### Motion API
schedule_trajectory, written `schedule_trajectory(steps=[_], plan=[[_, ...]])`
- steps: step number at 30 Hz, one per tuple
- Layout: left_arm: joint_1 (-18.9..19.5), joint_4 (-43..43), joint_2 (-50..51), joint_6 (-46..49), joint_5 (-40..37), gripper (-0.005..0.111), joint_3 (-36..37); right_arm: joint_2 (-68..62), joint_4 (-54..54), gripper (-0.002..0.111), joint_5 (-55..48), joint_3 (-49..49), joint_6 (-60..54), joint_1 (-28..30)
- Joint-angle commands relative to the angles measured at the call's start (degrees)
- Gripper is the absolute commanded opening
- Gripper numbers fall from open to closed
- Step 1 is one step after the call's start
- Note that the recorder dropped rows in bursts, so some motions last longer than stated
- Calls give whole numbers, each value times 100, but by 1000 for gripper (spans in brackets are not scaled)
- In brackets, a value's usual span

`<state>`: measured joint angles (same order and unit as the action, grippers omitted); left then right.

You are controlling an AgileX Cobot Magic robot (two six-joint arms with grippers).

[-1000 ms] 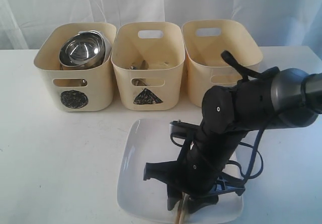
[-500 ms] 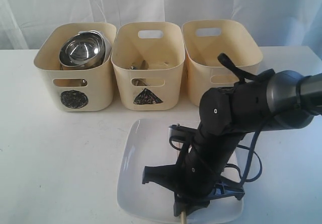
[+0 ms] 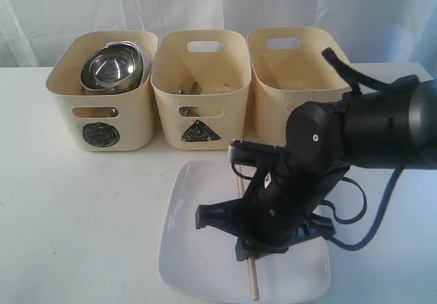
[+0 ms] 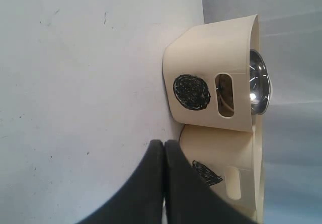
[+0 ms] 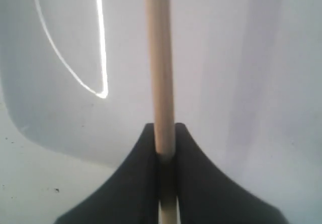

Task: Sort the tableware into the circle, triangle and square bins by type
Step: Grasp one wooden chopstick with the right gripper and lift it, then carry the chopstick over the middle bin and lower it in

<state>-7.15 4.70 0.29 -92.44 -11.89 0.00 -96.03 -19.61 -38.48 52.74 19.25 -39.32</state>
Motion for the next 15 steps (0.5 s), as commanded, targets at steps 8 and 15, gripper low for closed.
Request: schedule_trajectory(steps=[8, 15], plan=[[11, 32, -29, 16, 10, 0, 0, 1104, 342, 0, 1228, 289, -644, -9], [11, 32, -29, 16, 10, 0, 0, 735, 1269, 0, 3392, 942, -652, 282]])
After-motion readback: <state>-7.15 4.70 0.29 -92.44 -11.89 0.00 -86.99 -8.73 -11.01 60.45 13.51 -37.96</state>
